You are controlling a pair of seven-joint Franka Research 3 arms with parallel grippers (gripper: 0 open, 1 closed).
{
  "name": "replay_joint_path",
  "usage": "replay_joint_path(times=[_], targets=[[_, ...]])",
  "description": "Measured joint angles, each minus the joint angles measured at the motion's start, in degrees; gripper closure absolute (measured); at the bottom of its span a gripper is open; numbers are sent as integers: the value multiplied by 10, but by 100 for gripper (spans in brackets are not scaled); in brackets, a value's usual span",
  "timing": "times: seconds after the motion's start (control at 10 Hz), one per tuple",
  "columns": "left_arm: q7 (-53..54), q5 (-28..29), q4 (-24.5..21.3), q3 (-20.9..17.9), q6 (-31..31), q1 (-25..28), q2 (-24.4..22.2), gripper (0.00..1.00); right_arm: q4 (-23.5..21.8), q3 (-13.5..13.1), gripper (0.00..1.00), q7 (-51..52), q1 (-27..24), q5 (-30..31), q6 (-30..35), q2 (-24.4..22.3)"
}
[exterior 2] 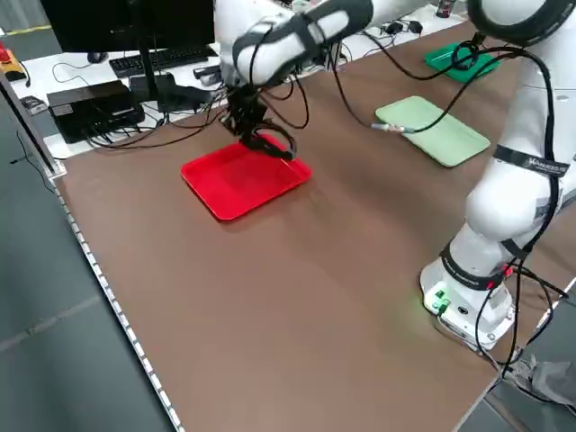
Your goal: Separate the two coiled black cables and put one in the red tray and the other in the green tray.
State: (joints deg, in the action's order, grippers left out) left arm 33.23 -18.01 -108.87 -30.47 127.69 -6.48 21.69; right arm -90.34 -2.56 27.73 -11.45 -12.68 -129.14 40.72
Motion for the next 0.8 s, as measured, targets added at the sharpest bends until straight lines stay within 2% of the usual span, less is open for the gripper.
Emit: replay_joint_path(times=[0.1,0.3,0.5,0.6,0.7,0.8], targets=[[30,-33,0,0,23,6,26,84,1,0,52,2,-1,0,-2,5],[40,-74,19,1,44,5,64,85,9,0,42,6,-2,0,-3,5],[40,-116,47,0,44,6,88,82,30,6,12,8,0,0,27,2],[40,-132,53,0,44,6,95,75,46,9,0,9,6,1,53,-8],[40,-136,53,0,44,6,99,71,64,10,0,9,19,1,84,-28],[46,-136,54,-1,44,7,100,56,88,11,0,8,32,2,130,-54]])
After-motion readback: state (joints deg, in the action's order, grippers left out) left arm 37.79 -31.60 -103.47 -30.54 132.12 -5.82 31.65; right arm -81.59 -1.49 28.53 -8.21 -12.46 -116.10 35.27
